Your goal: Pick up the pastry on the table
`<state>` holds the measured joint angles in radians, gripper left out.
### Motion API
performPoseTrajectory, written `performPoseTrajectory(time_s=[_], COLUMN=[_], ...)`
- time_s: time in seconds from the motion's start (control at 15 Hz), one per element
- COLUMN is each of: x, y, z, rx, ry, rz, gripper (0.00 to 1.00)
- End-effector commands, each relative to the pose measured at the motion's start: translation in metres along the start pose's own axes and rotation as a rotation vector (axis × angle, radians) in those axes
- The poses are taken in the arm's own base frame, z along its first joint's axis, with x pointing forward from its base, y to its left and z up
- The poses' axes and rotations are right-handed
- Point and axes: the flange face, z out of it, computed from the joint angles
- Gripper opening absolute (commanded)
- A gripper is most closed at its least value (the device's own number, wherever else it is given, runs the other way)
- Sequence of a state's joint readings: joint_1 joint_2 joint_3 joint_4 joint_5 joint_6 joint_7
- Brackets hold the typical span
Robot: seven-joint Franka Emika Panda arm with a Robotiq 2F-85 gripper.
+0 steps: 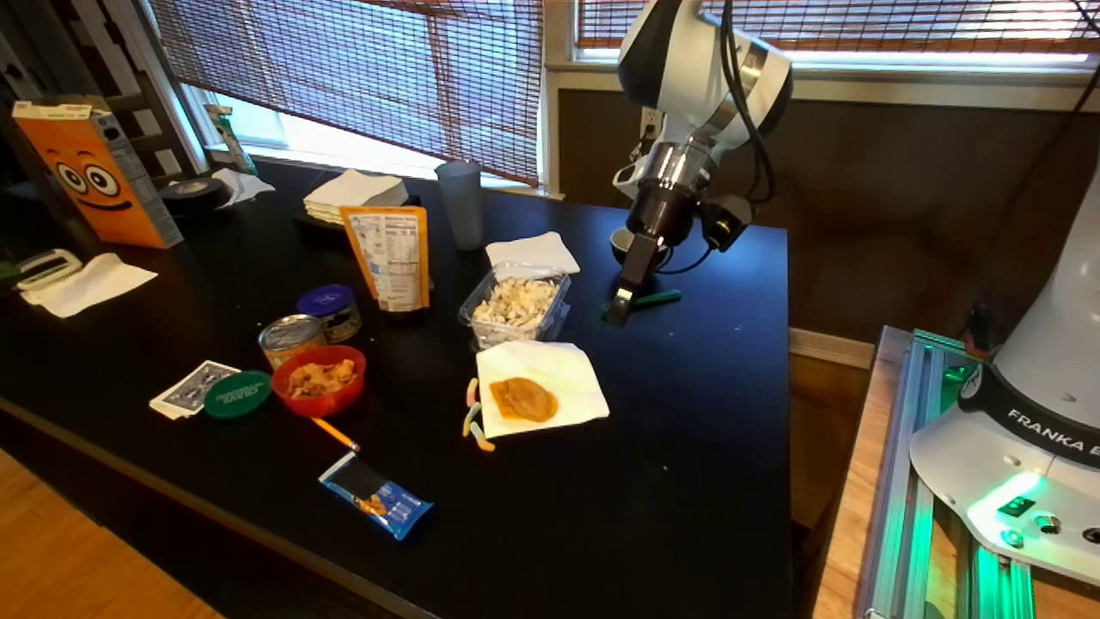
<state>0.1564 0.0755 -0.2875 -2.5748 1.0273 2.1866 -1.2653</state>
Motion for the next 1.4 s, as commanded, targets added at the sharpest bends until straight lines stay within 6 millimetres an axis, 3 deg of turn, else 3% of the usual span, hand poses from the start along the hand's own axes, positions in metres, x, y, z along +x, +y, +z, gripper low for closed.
performPoseTrajectory(time_s=[0.0, 0.13, 0.2, 0.4, 0.47, 0.6, 0.93, 1.33], x=[0.019, 0.024, 0.016, 0.025, 0.026, 0.029, 0.032, 0.046], y=[0.018, 0.001, 0.014, 0.006, 0.005, 0.021, 0.045, 0.058], z=[0.012, -0.004, 0.011, 0.002, 0.001, 0.008, 0.025, 0.041], rx=[-0.022, -0.027, -0.014, -0.020, -0.022, -0.077, -0.218, -0.339], ry=[-0.024, -0.016, -0.027, -0.011, -0.008, 0.016, 0.026, 0.047], rz=[0.017, -0.035, -0.006, -0.032, -0.034, 0.017, 0.104, 0.119], gripper=[0.42, 0.28, 0.45, 0.28, 0.07, 0.01, 0.00, 0.00])
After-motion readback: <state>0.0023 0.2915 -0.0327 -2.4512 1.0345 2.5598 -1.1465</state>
